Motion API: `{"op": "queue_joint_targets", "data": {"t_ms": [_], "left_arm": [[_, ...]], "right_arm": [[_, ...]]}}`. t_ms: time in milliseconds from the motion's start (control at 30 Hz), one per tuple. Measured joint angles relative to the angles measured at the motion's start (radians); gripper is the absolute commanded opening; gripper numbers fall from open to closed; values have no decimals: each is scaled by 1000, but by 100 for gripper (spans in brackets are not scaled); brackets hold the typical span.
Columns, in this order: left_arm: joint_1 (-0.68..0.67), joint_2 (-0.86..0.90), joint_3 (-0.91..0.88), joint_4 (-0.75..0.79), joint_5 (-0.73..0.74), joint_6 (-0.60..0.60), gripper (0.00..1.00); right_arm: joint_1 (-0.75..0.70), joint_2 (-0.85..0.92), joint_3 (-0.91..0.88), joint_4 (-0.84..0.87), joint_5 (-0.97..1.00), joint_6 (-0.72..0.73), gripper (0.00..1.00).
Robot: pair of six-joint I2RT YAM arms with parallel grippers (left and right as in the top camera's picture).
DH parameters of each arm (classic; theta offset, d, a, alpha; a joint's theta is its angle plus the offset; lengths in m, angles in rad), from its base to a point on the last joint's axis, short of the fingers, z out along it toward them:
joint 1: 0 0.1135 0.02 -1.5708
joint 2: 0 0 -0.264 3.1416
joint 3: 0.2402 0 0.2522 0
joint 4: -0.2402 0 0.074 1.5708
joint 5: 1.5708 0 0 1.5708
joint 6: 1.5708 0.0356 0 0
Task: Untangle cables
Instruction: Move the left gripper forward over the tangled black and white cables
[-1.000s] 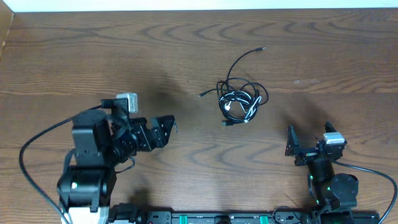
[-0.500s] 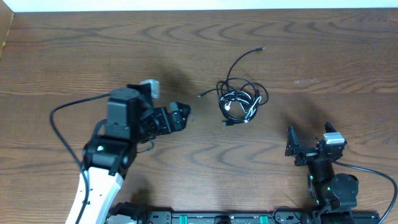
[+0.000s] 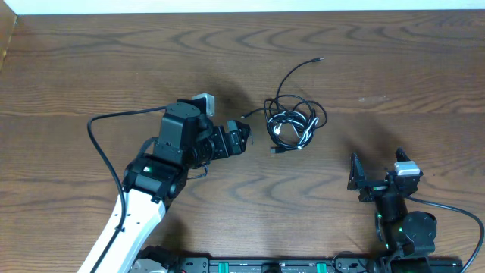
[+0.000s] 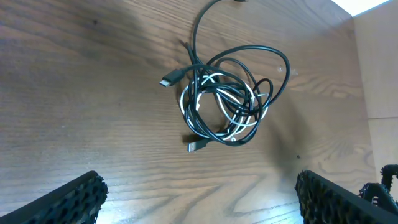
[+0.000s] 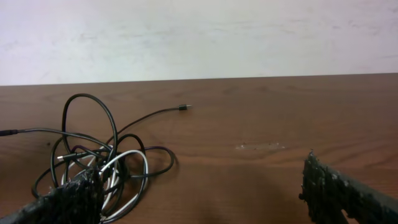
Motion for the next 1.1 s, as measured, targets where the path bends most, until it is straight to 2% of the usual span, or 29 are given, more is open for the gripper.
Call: {"op": "queue_joint_targets", "data": {"t_ms": [1100], "left_arm": [[-5, 0, 0, -2, 0, -3, 98]], "right_arm": [[0, 0, 0, 0, 0, 0, 99]]}}
